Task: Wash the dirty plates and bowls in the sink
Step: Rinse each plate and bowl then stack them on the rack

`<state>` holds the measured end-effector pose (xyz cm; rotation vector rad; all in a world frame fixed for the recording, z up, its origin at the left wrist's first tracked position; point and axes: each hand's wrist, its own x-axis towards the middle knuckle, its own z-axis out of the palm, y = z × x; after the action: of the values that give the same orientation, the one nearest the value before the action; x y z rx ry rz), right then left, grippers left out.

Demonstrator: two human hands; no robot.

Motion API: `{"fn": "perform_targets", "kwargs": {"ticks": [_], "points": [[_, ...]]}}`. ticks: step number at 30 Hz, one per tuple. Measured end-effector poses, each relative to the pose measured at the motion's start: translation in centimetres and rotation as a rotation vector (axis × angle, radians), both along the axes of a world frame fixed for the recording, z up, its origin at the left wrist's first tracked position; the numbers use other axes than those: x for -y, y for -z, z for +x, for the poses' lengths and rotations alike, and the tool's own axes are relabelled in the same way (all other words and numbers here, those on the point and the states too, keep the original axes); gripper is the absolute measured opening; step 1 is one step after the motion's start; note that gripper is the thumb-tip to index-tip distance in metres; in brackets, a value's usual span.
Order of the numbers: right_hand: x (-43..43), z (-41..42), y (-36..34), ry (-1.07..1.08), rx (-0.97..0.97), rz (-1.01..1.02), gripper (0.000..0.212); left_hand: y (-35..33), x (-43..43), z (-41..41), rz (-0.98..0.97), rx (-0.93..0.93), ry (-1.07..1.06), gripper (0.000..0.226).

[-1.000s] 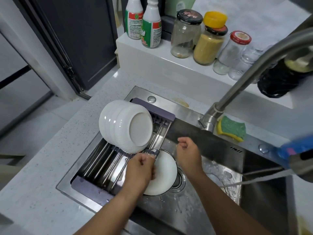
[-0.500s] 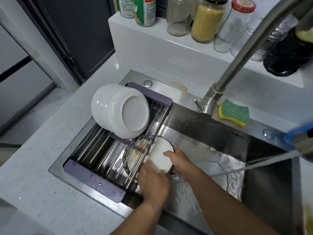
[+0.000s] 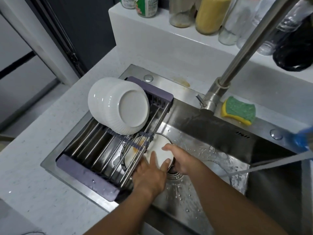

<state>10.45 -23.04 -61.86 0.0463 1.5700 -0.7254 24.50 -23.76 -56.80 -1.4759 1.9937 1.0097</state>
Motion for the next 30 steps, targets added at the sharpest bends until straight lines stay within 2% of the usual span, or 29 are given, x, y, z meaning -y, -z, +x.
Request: {"fn": "perform_targets", "kwargs": {"ticks": [2, 3, 5, 7, 12, 18, 21, 23, 27, 30], "points": [[0.2, -0.2, 0.2, -0.007, 0.031, 0.023, 0.072, 0.2, 0.4, 0.1, 0.039, 0.01, 0.014, 0.081], [0.5, -0.4, 0.3, 0.004, 0.035, 0.026, 0.068, 0.2, 0.6, 0.0, 0.053, 0.01, 0.022, 0.081], [0.8, -0.4, 0.1, 0.05, 0.029, 0.027, 0.041, 0.6, 0.7, 0.1, 0.06, 0.013, 0.04, 0.082], [0.8, -0.3, 0.0, 0.094, 0.008, 0.027, 0.026, 1.2, 0.9, 0.2, 0.055, 0.001, 0.061, 0.084], [-0.8, -0.2, 0.2, 0.175, -0.066, 0.015, 0.032, 2.6, 1.2, 0.2, 0.054, -0.031, 0.184, 0.094], [-4.1, -0.6, -0.5, 0.364, -0.088, 0.001, 0.028, 2.2, -0.4, -0.8, 0.022, -0.081, 0.299, 0.081], [-6.2, -1.3, 0.3, 0.455, -0.103, 0.013, 0.052, 2.7, -1.1, -1.8, 0.025, -0.101, 0.386, 0.079], [-7.5, -2.0, 0.6, 0.484, -0.101, 0.019, 0.058, 3.0, -1.4, -2.6, 0.029, -0.115, 0.462, 0.079], [-8.9, -2.9, -0.7, 0.531, -0.158, 0.051, 0.035, 2.6, -1.4, -4.3, 0.079, -0.176, 0.537, 0.07], [-9.4, -3.3, -0.8, 0.582, -0.173, 0.054, 0.036, 2.1, -0.6, -4.5, 0.083, -0.271, 0.535, 0.062]]}}
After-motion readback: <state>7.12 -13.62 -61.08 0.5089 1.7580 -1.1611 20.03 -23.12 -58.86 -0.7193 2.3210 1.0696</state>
